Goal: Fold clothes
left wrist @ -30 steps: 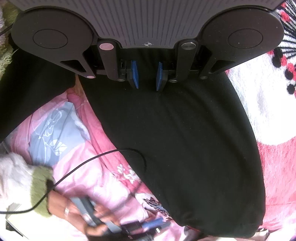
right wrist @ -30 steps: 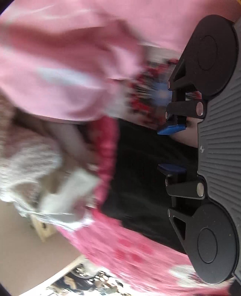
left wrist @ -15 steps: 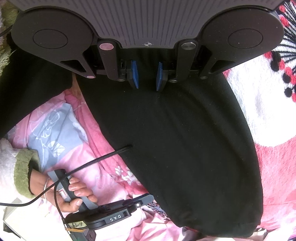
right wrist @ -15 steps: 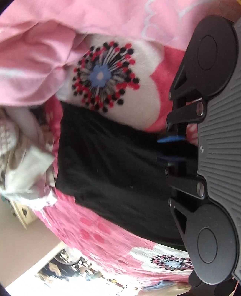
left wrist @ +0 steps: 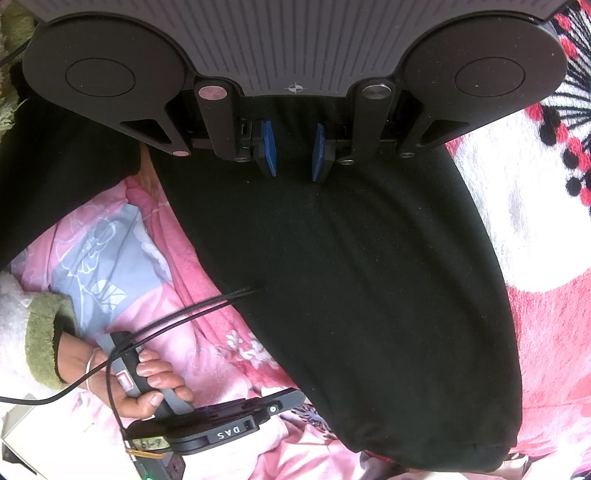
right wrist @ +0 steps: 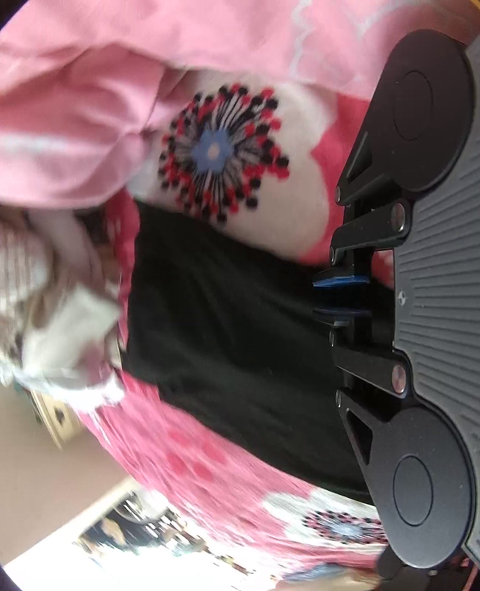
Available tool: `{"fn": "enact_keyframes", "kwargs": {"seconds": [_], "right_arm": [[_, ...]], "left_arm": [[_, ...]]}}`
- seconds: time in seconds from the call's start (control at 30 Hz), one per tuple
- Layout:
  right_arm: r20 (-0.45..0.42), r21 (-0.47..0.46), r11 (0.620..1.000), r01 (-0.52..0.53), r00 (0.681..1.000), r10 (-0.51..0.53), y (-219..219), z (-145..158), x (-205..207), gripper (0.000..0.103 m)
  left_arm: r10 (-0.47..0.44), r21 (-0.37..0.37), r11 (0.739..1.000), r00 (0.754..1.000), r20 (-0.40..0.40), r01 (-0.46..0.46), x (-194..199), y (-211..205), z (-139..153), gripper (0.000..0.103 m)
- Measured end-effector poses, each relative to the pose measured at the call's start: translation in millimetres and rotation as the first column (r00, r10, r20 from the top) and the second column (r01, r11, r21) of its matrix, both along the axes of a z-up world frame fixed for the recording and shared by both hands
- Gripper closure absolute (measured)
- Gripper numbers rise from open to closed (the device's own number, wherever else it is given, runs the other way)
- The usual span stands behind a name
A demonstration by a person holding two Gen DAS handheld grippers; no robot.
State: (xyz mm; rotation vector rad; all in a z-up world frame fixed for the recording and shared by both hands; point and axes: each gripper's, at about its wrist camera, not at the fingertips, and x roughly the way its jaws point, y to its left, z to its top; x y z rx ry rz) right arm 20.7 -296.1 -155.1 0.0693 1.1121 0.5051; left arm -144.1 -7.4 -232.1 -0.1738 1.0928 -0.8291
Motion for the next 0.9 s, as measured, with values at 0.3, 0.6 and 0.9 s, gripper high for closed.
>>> {"fn": "enact_keyframes", "kwargs": {"seconds": [0.3, 0.6, 0.9], "right_arm": [[0.07, -0.099, 0.989, -0.108, 0.991, 0.115, 20.8, -8.5, -9.0, 0.089], [0.036, -0.062, 0.995, -0.076, 0.996, 0.078, 17.2, -14.2, -3.7, 0.081], [0.076, -0.102, 0.99, -0.096, 0.992, 0.104, 25.5, -10.2, -12.0, 0.097]], "left_arm": [[0.002, -0.004, 1.0, 1.0, -0.005, -0.002, 0.6, 0.2, -0.6, 0.082], [0.004, -0.004, 1.0, 1.0, -0.005, -0.004, 0.0, -0.5, 3.3, 0.082], [0.005, -0.007, 1.0, 1.0, -0.008, -0.005, 0.4, 0.1, 6.4, 0.081]]}}
